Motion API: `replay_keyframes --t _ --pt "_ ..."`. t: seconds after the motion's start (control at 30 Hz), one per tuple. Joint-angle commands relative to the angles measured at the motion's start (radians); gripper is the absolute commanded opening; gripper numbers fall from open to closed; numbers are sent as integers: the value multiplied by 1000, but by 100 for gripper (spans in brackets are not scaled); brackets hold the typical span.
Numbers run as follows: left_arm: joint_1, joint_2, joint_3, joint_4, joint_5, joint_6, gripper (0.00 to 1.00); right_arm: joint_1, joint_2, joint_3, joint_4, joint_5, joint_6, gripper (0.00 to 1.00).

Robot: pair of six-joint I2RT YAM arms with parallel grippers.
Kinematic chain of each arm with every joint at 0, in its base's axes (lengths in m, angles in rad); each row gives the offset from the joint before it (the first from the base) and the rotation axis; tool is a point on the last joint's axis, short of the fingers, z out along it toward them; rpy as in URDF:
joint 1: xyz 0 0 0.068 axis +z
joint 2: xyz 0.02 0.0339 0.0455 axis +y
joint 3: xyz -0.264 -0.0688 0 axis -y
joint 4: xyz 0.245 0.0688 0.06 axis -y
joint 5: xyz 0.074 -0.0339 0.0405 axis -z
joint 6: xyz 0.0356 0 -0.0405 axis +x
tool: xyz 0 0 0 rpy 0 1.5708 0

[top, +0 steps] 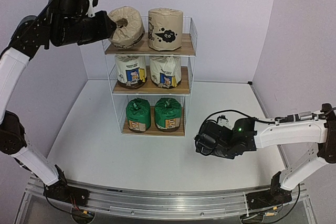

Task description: Place and organize the paper towels onto the shelf

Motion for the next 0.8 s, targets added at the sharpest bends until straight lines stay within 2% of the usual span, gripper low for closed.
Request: replay_keyframes --t 0.0,0.27,0.43,0.67,0.7,0.77 --pt "3 -105 -57 -1 -3 -43 2 0 5 34 -15 0 20 98" --pt "3 -81 -10 -32 25 -41 2 0 22 42 -15 -15 15 98" --pt "3 -54 6 -34 3 -36 6 0 21 37 -15 -15 15 98" --pt "2 13 69 -43 -87 -28 25 0 22 34 -15 -16 15 98" --pt "3 24 81 -44 -89 -24 29 0 21 34 -15 -15 15 98" --pt "3 36 102 -39 -90 -19 43 0 18 33 -14 -13 16 98"
